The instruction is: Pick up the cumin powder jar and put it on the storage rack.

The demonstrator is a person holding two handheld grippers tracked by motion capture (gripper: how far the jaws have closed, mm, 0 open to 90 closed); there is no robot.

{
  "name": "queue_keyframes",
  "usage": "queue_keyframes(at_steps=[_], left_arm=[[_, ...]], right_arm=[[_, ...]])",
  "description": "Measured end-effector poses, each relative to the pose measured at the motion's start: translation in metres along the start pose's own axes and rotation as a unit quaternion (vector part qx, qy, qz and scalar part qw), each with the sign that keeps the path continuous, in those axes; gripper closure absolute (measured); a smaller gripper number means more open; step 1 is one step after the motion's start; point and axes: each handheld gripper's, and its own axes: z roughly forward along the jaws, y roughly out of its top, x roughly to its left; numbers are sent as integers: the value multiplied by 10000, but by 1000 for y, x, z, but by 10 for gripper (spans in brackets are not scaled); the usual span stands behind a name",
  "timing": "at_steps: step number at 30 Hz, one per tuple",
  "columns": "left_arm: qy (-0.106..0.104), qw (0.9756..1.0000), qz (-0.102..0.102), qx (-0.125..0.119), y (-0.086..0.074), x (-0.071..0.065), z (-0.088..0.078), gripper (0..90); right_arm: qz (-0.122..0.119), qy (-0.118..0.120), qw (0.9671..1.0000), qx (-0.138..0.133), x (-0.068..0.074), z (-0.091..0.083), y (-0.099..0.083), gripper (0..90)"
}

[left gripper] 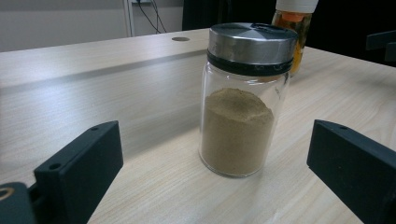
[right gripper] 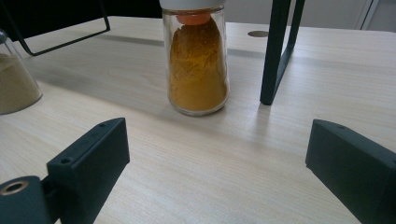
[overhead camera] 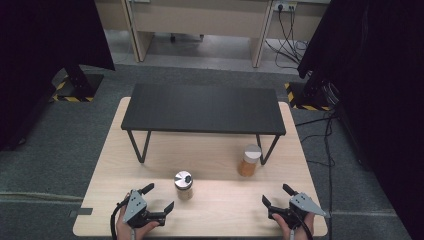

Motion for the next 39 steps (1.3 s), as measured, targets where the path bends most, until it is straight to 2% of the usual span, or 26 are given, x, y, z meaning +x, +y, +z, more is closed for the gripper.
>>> queue_keyframes(at_steps=[11,18,22,28,39], left_arm=[[9,10000,2,-46,-1,-2,1,15],[-44,9999,109,-65,4,-7,6,15],[-109,9997,212,-102,9,-12,11,13],[-229,9994,233,-61,14,-15,22,13],[-345,9991,249,38,17,-12,38,14]], right_arm=[[-21,-1,10000,30,1,1,1,63],[-41,3,10000,57,0,1,2,64],[-39,5,10000,67,0,2,3,64],[-30,15,10000,68,0,2,3,64],[-31,21,10000,77,0,2,3,64]])
